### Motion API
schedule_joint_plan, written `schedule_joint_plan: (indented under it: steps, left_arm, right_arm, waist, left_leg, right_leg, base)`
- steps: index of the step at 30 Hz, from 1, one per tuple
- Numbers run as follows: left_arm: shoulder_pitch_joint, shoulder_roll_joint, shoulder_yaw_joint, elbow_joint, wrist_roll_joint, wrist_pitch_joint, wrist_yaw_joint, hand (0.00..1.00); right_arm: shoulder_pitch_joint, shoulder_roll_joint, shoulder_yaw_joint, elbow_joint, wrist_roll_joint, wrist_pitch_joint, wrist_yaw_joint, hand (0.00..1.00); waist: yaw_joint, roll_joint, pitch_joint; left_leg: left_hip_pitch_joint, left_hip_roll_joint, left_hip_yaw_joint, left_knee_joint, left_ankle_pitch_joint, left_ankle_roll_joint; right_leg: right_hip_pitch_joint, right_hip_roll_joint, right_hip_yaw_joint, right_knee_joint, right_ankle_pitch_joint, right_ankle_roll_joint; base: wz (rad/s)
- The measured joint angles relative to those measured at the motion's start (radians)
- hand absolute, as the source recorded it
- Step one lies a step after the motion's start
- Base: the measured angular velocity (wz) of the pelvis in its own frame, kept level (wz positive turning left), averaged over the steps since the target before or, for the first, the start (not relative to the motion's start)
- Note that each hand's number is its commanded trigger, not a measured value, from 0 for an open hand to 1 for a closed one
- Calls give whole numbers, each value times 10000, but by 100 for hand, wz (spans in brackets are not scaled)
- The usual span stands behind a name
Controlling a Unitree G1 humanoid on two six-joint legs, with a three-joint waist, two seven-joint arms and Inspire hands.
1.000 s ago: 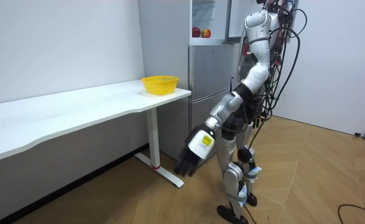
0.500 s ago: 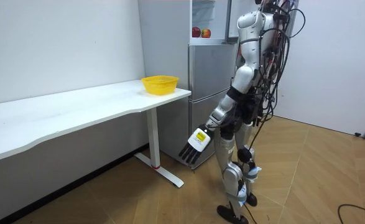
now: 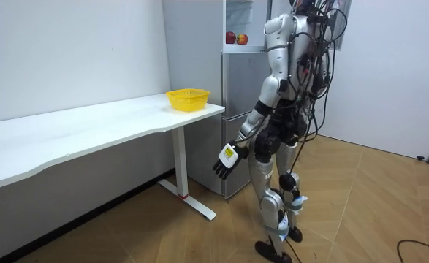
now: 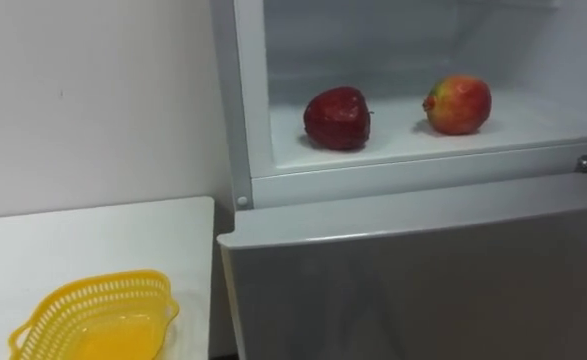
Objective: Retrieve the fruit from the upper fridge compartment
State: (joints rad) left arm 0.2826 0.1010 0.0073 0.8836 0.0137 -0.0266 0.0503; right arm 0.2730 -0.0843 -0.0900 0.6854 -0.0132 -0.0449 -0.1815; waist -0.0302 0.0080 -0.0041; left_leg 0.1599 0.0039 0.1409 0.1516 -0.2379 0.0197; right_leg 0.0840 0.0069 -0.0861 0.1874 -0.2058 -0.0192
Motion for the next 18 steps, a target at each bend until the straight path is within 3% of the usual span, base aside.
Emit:
schedule_joint_plan:
  steps: [10,18]
  left_arm:
    - [-12,23,-54,587,-22,-714,-137,0]
    - [-212,104,-151,1558,-249,-1275,-196,0]
  right_arm:
    - [698,147,344,-5914,228,-580,-224,0]
    - [416,113,391,-9305,-808,-1097,-887,0]
  waist:
    - [-217,46,11]
    - [-168,160,-21]
  left_leg:
    - [-70,50,247,-1,0,0]
    - [-196,106,499,6,0,0]
  right_leg:
    - [-176,97,322,17,68,-26]
    - [-363,161,471,52,149,-45]
  base:
    - [-8]
    - [-4]
